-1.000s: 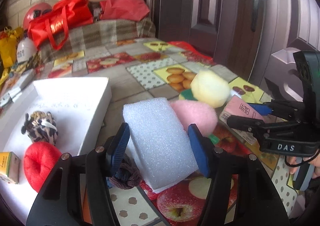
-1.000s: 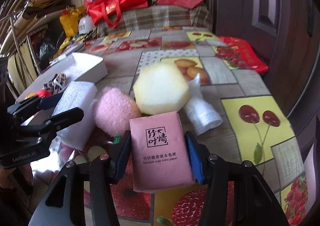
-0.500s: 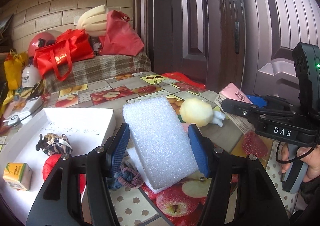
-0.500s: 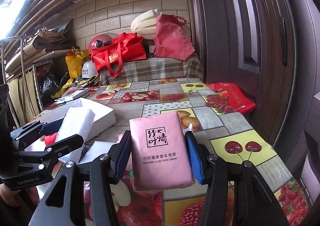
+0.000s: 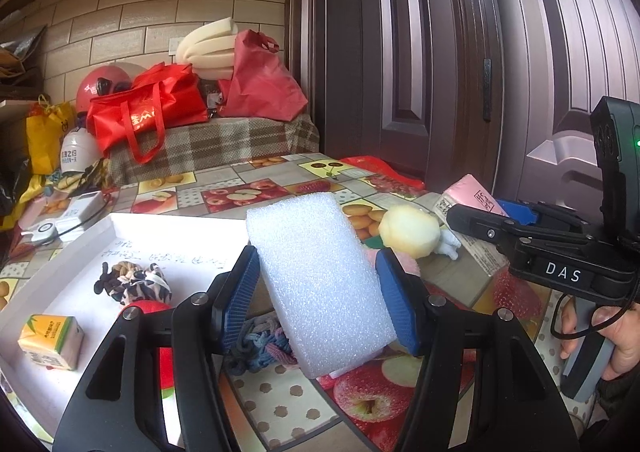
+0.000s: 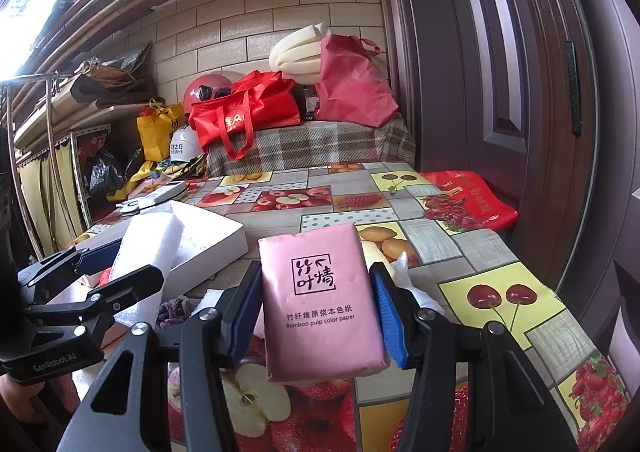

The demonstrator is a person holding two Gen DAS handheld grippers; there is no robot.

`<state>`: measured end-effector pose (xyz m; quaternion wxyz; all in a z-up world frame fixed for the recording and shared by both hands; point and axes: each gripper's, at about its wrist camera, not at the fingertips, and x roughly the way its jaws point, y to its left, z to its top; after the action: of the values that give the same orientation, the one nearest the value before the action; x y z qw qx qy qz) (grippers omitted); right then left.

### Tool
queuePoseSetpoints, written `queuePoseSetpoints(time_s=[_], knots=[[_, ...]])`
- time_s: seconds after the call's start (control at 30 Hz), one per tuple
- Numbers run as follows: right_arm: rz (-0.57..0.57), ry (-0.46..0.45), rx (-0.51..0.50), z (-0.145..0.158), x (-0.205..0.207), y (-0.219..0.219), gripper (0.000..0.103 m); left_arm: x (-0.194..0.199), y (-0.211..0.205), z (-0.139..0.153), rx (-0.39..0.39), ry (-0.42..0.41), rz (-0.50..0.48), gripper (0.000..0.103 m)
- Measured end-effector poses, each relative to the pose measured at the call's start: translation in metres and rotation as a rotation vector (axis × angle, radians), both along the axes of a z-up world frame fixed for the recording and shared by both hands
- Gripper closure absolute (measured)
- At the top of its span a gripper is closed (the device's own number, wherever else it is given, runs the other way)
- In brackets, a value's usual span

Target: Organize soft objects

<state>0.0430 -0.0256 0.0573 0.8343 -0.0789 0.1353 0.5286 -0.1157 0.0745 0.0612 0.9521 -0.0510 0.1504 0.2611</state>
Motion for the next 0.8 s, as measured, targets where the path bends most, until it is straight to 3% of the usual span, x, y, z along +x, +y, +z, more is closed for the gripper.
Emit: queuePoseSetpoints(time_s=[0.33,0.8], knots=[[0.018,-0.005,0.009,0.0,-0.011,0.007,0.049,-0.014,-0.005,0.0,0.045,0.014,0.008,0.043],[0.089,-0.017,-0.005,-0.002,-0.034,0.026,0.049,-0.054,0.018,0.0,0.032,-0.031,0.13,0.043]])
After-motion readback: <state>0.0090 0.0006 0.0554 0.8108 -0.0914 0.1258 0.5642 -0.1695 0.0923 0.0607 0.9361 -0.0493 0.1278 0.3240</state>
